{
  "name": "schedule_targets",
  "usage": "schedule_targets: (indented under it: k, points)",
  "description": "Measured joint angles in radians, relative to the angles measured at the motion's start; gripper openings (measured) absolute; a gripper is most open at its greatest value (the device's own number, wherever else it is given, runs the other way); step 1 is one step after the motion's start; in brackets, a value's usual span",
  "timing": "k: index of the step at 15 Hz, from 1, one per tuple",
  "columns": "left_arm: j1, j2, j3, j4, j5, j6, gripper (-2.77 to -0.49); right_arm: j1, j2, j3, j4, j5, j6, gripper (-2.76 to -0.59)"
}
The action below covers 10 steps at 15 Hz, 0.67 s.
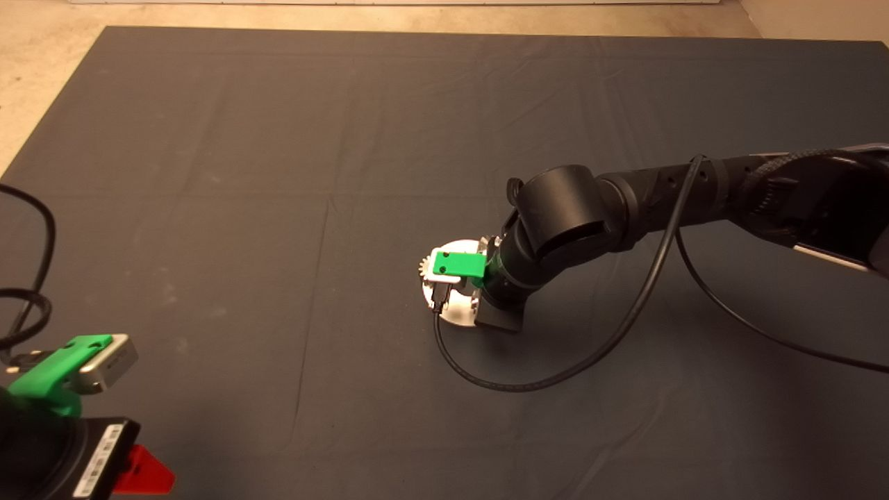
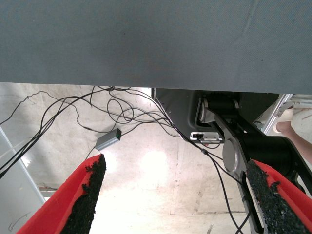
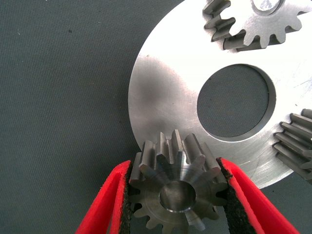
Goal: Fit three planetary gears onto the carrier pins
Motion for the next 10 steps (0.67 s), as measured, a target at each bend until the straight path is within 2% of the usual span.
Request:
schedule_targets:
  k: [2, 10]
  points:
    - [0.000, 0.000, 0.000, 0.000, 0.000, 0.000, -1.22, 0.000, 0.000, -0.001, -0.011, 0.000, 0.000, -2.30]
    - [0.000, 0.000, 0.000, 0.000, 0.000, 0.000, -1.22, 0.000, 0.001, -0.001, -0.013, 0.000, 0.000, -2.30]
